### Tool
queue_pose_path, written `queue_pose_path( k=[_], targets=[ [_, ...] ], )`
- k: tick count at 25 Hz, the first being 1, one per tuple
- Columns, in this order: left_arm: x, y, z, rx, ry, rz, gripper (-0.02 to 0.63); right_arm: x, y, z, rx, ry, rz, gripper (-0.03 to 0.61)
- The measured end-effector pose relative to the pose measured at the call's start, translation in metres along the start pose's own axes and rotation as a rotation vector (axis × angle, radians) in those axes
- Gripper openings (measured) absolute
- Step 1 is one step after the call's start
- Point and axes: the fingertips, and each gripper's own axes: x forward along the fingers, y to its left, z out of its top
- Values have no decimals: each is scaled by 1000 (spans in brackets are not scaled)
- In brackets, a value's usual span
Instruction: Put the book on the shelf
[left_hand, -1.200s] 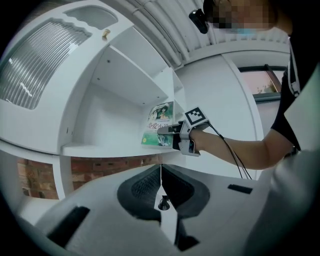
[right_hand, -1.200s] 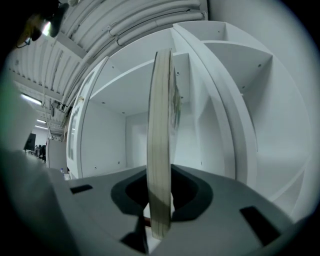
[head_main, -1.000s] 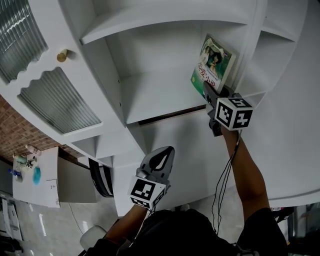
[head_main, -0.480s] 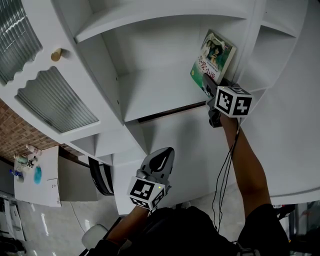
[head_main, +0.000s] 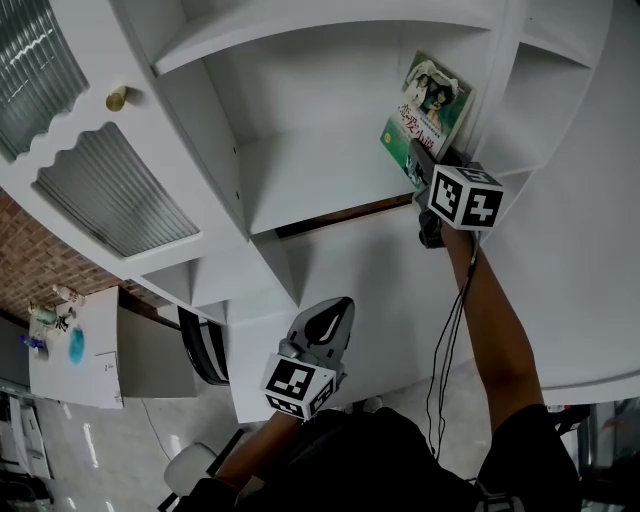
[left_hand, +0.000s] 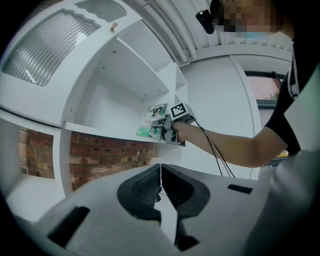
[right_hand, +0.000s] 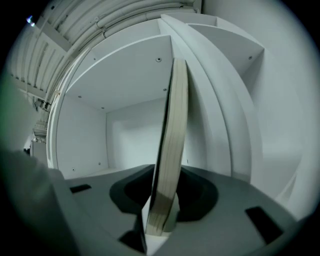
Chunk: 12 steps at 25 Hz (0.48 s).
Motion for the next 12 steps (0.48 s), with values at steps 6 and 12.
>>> queue_pose_path(
  k=[6, 12],
  targets=[
    [-3, 1, 1, 1, -7, 9, 17, -12, 1, -7, -10, 6, 0, 98],
    [-2, -6, 4, 12, -15, -1, 17, -29, 0, -12, -24, 7, 16, 100]
  ],
)
